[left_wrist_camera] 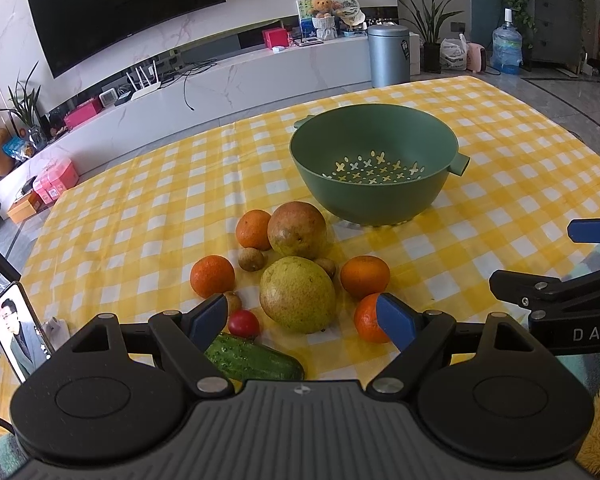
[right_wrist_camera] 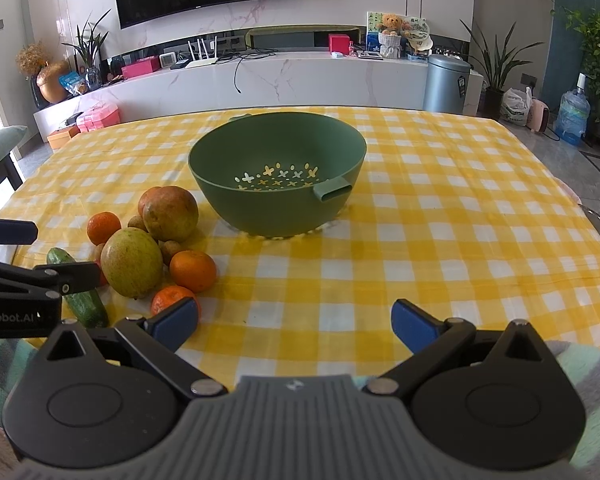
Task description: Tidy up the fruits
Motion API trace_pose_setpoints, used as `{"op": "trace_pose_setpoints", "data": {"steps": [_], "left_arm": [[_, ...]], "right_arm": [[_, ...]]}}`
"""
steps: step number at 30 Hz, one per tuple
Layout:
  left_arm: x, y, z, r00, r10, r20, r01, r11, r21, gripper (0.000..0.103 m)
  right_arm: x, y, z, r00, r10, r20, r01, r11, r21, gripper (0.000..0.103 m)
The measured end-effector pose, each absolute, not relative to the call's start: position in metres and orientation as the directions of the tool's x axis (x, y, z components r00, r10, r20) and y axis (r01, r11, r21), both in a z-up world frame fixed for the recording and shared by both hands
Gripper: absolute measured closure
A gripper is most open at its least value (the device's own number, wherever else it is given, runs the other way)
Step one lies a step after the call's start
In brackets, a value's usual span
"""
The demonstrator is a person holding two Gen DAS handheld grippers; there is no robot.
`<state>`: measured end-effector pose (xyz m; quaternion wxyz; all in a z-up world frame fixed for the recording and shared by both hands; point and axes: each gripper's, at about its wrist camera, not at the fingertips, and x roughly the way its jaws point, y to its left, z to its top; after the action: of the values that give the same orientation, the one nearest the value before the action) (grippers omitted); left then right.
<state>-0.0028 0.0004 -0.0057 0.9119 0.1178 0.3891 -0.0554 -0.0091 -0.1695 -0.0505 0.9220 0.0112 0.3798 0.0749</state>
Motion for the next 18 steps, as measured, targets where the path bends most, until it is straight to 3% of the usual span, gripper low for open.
{"op": "trace_pose_setpoints", "data": {"steps": [18], "left_arm": [[-0.0023, 0.001, -0.0065, 0.687, -0.014, -0.726, 0.191, 0.968, 0.162, 0.004]], "right_arm": [[-0.0074, -0.1684, -0.0538, 0.693, 0.142, -0.707, -0.13, 0.989, 0.071, 0.004]]}}
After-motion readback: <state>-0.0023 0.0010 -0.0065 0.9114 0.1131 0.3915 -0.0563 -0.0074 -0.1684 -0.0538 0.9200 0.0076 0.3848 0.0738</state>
